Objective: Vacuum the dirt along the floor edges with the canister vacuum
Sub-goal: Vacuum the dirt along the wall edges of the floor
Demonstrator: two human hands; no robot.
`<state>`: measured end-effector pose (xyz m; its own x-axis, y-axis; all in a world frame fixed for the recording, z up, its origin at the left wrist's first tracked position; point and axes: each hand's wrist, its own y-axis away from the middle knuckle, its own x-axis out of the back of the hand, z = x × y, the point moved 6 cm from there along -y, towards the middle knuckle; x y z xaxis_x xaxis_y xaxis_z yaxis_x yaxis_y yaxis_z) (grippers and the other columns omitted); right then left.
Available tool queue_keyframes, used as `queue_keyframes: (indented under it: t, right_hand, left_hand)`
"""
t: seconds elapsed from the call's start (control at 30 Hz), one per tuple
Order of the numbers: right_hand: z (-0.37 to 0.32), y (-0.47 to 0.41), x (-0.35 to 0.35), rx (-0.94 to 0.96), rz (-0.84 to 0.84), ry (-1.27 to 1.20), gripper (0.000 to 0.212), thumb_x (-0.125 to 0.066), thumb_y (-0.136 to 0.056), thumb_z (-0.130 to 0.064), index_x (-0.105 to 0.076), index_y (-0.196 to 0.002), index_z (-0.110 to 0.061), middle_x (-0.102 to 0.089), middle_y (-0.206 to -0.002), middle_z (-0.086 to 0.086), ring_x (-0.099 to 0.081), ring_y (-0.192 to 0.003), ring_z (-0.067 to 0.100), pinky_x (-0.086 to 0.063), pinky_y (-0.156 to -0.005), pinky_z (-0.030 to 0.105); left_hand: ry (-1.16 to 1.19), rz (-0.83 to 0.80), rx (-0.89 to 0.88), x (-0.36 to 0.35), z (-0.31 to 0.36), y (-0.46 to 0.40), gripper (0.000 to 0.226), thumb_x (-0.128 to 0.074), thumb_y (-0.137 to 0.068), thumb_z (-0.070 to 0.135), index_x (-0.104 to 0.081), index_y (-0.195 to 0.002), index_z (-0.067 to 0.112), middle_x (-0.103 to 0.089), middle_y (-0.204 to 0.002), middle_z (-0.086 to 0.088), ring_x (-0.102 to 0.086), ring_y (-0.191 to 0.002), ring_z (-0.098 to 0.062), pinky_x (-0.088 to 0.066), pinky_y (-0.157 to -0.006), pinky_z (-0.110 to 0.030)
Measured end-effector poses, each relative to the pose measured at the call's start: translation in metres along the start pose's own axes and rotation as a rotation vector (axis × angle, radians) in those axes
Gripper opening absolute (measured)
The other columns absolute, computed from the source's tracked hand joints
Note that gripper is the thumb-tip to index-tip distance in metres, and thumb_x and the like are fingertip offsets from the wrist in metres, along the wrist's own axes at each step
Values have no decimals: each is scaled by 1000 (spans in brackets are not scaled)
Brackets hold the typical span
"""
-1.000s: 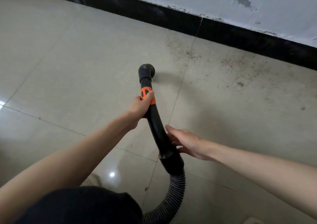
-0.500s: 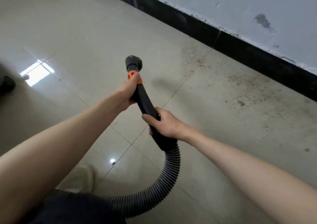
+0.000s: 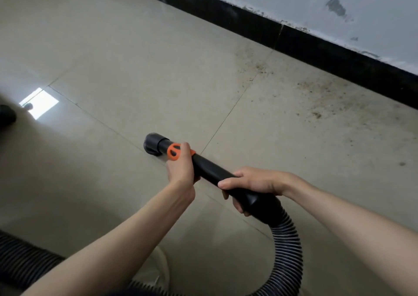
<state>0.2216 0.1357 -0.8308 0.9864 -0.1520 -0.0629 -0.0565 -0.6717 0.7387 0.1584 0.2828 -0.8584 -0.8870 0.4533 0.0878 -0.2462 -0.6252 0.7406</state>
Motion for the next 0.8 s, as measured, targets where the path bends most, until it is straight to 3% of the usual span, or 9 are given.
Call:
queue_keyframes:
  t: [0.17,0.3,0.5,0.67,0.8]
  right_hand:
    - [15,14,-12,-48,35,-18,36,-62,-88,-44,-56,-80,-10,-64,-58,12,-60,-51,26,-52,-56,29]
    - [26,14,-12,-75,223,18,30,-57,-93,-34,-45,-83,-9,-65,-57,10,-59,-47,22,-50,-52,26]
    - [38,23,-8,-48,387,-9,26,-57,-93,-28,-41,-84,-11,-64,-56,11,-56,-44,22,-46,-49,25]
    - [52,37,-16,-92,271,-134,24,-61,-89,-22,-45,-81,-6,-66,-64,15,-61,-55,25,-51,-58,26]
    - [65,46,-29,-130,207,-263,25,-63,-80,-25,-46,-70,-8,-60,-56,13,-59,-52,26,-51,-57,28]
  left_hand:
    - [-97,-117,1,-9,-10,13,19,-53,-84,34,-49,-82,16,-53,-81,-4,-54,-74,-21,-50,-66,-32]
    - [-147,-282,12,-27,-9,14,13,-52,-89,27,-48,-82,16,-51,-78,-5,-54,-76,-21,-52,-71,-36]
    - [-251,-466,32,-52,-8,20,20,-55,-91,34,-51,-92,14,-56,-82,-6,-59,-76,-21,-54,-74,-35]
    - [-362,-676,72,-68,-23,39,23,-52,-95,36,-50,-91,13,-56,-83,-8,-60,-77,-21,-54,-82,-41]
    - [-423,-757,95,-71,-44,56,23,-50,-96,35,-50,-92,13,-56,-87,-9,-61,-80,-23,-55,-83,-42]
